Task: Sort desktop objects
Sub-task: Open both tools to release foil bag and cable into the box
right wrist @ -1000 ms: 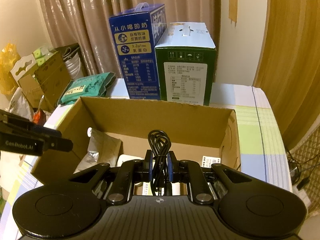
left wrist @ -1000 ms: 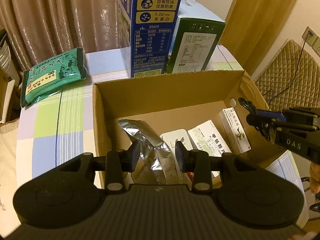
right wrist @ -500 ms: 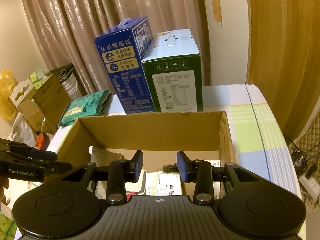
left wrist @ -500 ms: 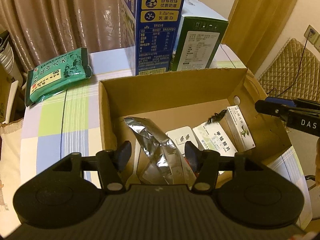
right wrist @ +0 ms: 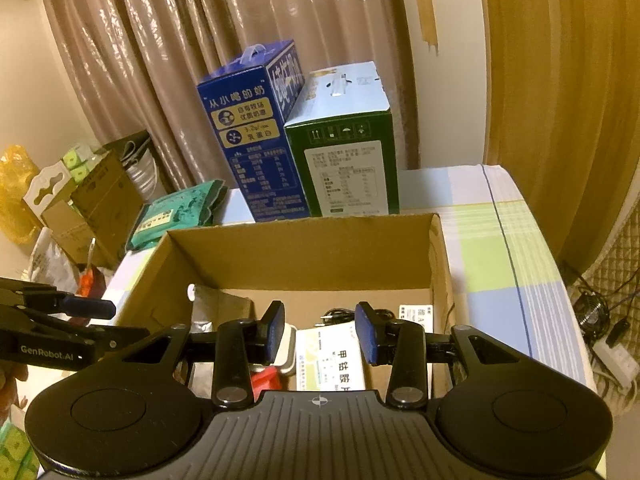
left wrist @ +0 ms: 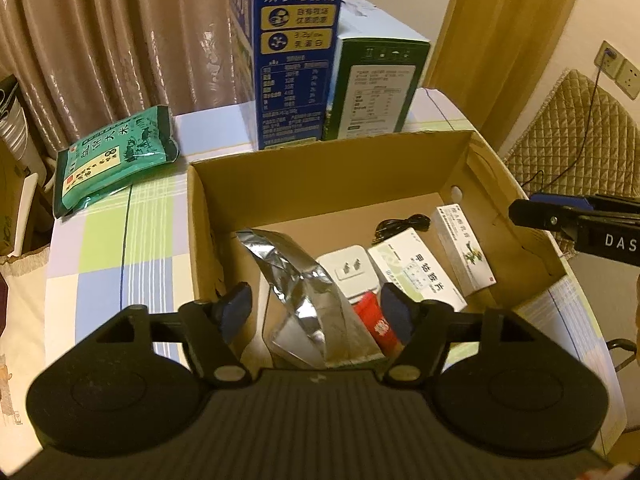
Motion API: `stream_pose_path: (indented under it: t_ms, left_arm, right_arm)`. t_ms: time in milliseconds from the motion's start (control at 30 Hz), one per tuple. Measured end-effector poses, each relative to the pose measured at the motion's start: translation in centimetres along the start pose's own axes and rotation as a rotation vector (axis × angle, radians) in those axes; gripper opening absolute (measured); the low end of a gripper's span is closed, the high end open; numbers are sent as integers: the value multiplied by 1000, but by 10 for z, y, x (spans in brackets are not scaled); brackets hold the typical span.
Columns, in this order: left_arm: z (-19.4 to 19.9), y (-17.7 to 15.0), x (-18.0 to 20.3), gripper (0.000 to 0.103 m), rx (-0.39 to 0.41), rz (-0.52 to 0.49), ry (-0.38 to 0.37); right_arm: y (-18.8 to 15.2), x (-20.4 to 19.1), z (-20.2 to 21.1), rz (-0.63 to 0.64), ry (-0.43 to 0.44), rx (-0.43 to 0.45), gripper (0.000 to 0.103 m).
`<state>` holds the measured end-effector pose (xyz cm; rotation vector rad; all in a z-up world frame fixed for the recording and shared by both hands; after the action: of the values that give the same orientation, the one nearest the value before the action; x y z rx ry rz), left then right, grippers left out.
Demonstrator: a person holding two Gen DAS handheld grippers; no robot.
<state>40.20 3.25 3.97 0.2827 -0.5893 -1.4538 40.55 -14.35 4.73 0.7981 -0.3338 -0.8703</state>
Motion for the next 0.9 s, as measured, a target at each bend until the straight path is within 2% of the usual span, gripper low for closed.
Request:
stream_pose_path:
  t_ms: [133,167,200,567,733,900]
  left_arm:
    - [10,-8,5,71,6,1,1]
    - [13,-11,6,76,8,3,0]
    - [16,-13,7,80,12,2,1]
    - [56,-46,23,89,32,-23,6]
    - [74,-62,29,94,44,-29,3]
    - [91,-78,36,102,55,-39,5]
  right_arm:
    - [-5,-5,15,7,0,3,42]
    - [-6,-7,19,11,1,3,44]
    - [-8,-9,23,12,0,4,48]
    - [-30,-17,66,-11,-1,10,79]
    - [-39,-20,87,-14,-4,13,99]
    - [-51,-22,104,-6,-9,1,101]
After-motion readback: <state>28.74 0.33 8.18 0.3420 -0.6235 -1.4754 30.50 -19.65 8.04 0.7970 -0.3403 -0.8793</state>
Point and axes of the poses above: each gripper's, at about its wrist camera, not at the fingertips, and z roughly against the way its jaws point, x to its right, y to its top, the point moved 1 cm from there along -z, roughly the way its jaws point, and after that the axes turned 14 degrees about z, right-handed, at the moved point
